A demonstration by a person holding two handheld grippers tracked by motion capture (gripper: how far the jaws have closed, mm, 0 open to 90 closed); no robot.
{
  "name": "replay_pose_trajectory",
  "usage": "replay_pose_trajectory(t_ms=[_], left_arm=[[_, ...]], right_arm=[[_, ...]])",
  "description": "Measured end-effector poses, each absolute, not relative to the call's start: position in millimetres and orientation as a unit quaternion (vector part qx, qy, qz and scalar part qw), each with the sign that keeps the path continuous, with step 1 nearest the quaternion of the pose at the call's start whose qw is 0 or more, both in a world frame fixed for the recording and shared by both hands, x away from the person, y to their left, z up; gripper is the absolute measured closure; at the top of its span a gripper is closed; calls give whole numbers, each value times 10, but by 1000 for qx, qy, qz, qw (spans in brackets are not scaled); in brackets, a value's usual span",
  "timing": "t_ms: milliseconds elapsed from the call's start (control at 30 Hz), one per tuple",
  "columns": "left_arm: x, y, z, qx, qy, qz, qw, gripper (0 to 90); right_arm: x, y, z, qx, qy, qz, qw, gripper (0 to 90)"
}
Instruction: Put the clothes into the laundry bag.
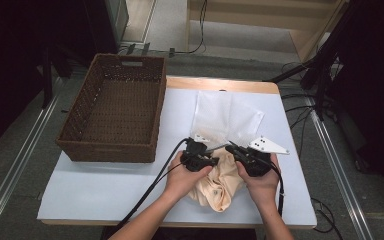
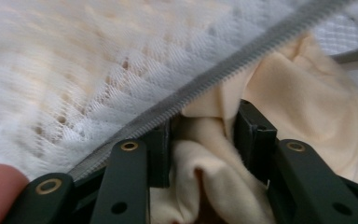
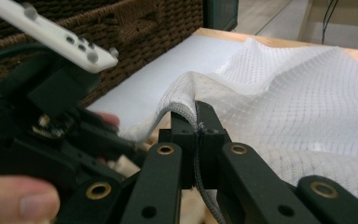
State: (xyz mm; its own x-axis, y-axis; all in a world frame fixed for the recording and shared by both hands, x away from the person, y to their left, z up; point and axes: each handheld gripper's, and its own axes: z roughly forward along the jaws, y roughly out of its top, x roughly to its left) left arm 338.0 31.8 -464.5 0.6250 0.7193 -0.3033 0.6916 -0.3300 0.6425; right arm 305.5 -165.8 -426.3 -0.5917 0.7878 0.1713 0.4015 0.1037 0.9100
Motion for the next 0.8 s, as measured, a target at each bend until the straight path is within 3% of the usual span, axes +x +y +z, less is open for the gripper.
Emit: replay_pose_trajectory(t_ms=[167,367,500,567,667,767,800], left_arm=[[3226,337,-4441,825,392,45,405,426],[3066,324,-4267,819,365,49,440,395],[3048,133,-4497,857,357,24,372,273],[2998,48,-4611,871,339,65,350,229],[2962,-12,-4602,875,341,109,327,337],[2972,3,-4584,871,347,121,328,687],[3015,74,-4540,870,344,94,341,768]], right_arm=[[3080,-1733,-4272,422,713,529,183,894],[3104,-1774,-4286,429,710,528,181,894],[3099,-1721,-4297,425,714,527,180,894],[3093,-1700,-4303,421,717,526,180,894],[3082,-1678,-4310,421,718,525,178,894],[3075,-1666,-4312,419,719,525,177,894],[3072,-1665,-4310,417,720,526,178,894]])
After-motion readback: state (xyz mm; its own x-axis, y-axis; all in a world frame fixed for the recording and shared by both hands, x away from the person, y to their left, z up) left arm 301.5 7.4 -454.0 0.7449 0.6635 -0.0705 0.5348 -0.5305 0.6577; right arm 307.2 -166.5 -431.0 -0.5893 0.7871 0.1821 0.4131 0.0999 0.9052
